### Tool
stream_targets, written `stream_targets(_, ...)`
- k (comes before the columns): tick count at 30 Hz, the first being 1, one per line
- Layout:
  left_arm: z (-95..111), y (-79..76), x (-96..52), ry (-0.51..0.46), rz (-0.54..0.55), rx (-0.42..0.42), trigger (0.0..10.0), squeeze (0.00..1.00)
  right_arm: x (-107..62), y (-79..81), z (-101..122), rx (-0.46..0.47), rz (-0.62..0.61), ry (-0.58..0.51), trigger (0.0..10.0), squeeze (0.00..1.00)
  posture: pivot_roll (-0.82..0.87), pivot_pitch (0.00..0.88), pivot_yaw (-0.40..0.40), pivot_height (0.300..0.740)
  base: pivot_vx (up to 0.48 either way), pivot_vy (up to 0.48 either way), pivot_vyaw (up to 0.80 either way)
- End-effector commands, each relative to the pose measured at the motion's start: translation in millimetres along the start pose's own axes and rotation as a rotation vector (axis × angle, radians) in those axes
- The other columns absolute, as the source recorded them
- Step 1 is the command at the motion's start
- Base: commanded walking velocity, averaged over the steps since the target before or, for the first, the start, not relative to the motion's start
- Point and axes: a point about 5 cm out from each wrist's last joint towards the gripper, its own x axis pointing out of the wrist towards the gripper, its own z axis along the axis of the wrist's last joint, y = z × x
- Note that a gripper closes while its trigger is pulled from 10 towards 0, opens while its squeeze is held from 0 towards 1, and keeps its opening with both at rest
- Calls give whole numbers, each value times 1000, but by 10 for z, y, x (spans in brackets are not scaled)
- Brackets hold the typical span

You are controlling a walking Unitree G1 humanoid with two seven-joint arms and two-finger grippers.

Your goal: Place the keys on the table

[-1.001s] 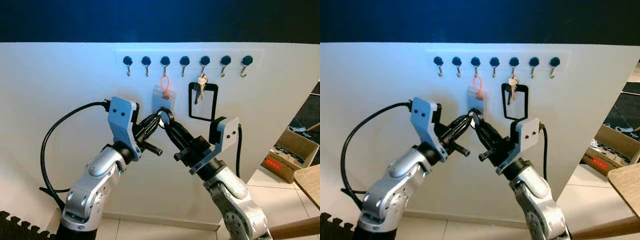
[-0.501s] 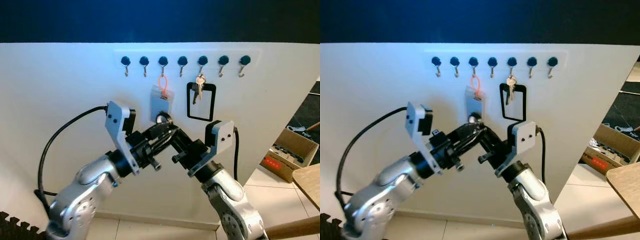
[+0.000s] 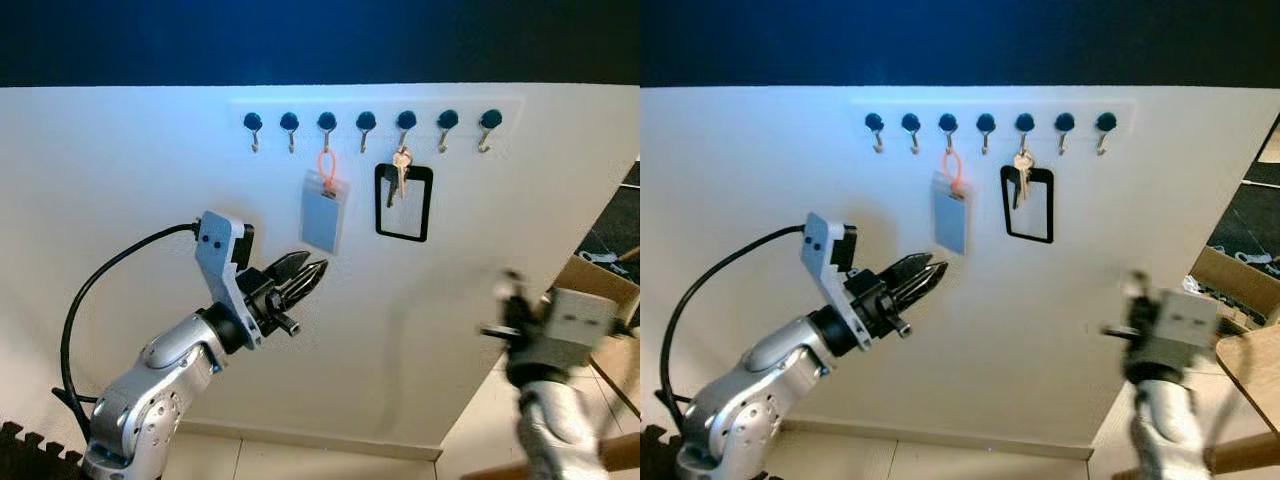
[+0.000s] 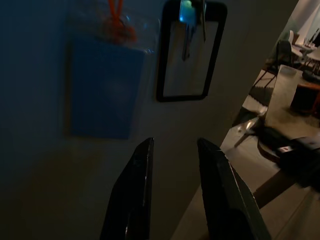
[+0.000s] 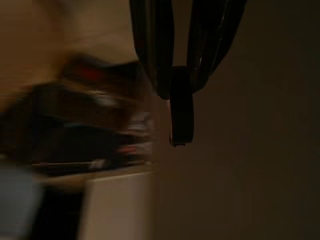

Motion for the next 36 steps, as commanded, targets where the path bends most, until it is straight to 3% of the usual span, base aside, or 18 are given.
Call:
stream_targets(1,-27,44,-8,9,23,2,10000,0,7,-282,-7,-78,-139,-10,10000,0,-37,125,71,740,0,0,0)
stream_targets(3,-31,59,-7,13,30,-1,10000,0,14,-540,-18,-153,-251,-6,10000,0,-43,128,73,740,0,0,0)
stream_targets(4,-31,59,-7,13,30,-1,10000,0,14,-540,-18,-153,-251,-6,10000,0,-43,128,73,740,0,0,0)
stream_targets(6,-50,86,-14,21,48,-2,10000,0,20,-881,-67,-219,-378,13,10000,0,-42,131,76,740,0,0,0)
stream_targets(7,-50,86,-14,21,48,-2,10000,0,20,-881,-67,-219,-378,13,10000,0,-42,131,76,740,0,0,0)
stream_targets(8,-62,101,-22,28,59,3,10000,0,25,-1054,-82,-240,-437,21,10000,0,-38,132,77,740,0,0,0)
stream_targets(9,-62,101,-22,28,59,3,10000,0,25,-1054,-82,-240,-437,21,10000,0,-38,132,77,740,0,0,0)
stream_targets(10,-74,115,-27,32,67,6,10000,0,28,-1204,-97,-258,-495,32,10000,0,-38,132,77,740,0,0,0)
stream_targets(11,-74,115,-27,32,67,6,10000,0,28,-1204,-97,-258,-495,32,10000,0,-38,132,77,740,0,0,0)
stream_targets(13,-93,141,-38,42,85,17,10000,0,20,-1430,-148,-252,-595,66,10000,0,-38,132,77,740,0,0,0)
stream_targets(19,-111,154,-45,51,95,24,10000,0,23,-1619,-255,-219,-685,126,10000,27,-18,136,78,740,0,0,0)
stream_targets(20,-115,156,-48,54,97,26,10000,0,26,-1641,-279,-218,-699,139,10000,196,-18,136,78,740,0,0,0)
stream_targets(22,-119,159,-50,56,100,28,10000,0,11,-1664,-324,-213,-722,163,10000,196,-15,135,76,740,0,0,0)
stream_targets(24,-120,167,-56,57,109,30,10000,0,-27,-1712,-396,-211,-756,196,10000,569,-9,135,75,740,0,0,0)
stream_targets(25,-120,167,-56,57,109,30,10000,0,-27,-1712,-396,-211,-756,196,10000,569,-9,135,75,740,0,0,0)
stream_targets(26,-119,171,-59,57,112,31,10000,0,-34,-1718,-411,-207,-763,197,10000,980,-6,135,75,740,0,0,0)
stream_targets(33,-130,179,-64,59,117,34,10000,0,12,-1702,-374,-177,-763,142,10000,1000,-7,133,79,740,0,0,0)
stream_targets(36,-133,185,-56,62,116,38,10000,0,60,-1668,-221,-153,-776,42,10000,1000,-5,133,83,740,0,0,0)
